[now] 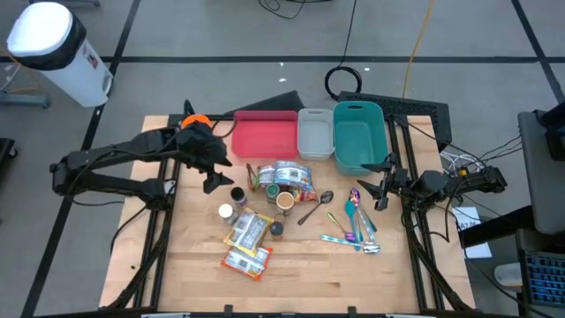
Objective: Pick & Place Food Item
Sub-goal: Put the orange seasoning bag into the red bin
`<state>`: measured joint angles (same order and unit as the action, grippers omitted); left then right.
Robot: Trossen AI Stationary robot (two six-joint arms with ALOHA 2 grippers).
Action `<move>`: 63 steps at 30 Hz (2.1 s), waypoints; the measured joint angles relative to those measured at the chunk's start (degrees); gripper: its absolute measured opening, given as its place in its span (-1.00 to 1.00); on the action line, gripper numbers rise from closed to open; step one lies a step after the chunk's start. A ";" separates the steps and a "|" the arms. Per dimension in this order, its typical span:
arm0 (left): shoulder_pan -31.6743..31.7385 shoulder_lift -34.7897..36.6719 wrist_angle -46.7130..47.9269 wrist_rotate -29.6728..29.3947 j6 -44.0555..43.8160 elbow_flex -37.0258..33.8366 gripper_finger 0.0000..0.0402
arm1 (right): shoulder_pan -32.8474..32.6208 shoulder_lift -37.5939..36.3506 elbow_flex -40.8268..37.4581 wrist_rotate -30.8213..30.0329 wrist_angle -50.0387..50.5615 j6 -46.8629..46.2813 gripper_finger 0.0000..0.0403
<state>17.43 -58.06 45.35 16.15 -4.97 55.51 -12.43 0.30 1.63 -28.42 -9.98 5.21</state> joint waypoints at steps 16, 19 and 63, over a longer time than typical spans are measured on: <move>-1.11 -8.23 -2.02 -9.09 -7.69 0.00 0.67 | 0.00 0.00 0.00 0.00 0.00 0.01 0.20; -1.08 -11.51 -1.93 -13.23 -15.66 0.00 0.67 | 0.00 0.00 0.00 0.02 0.01 0.00 0.20; -1.47 -19.61 -7.81 -22.16 -38.73 -0.02 0.67 | 0.01 0.00 -0.01 0.00 0.01 0.00 0.20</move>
<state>15.96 -77.67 37.54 -6.01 -43.71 55.48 -12.42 0.30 1.61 -28.42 -9.96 5.21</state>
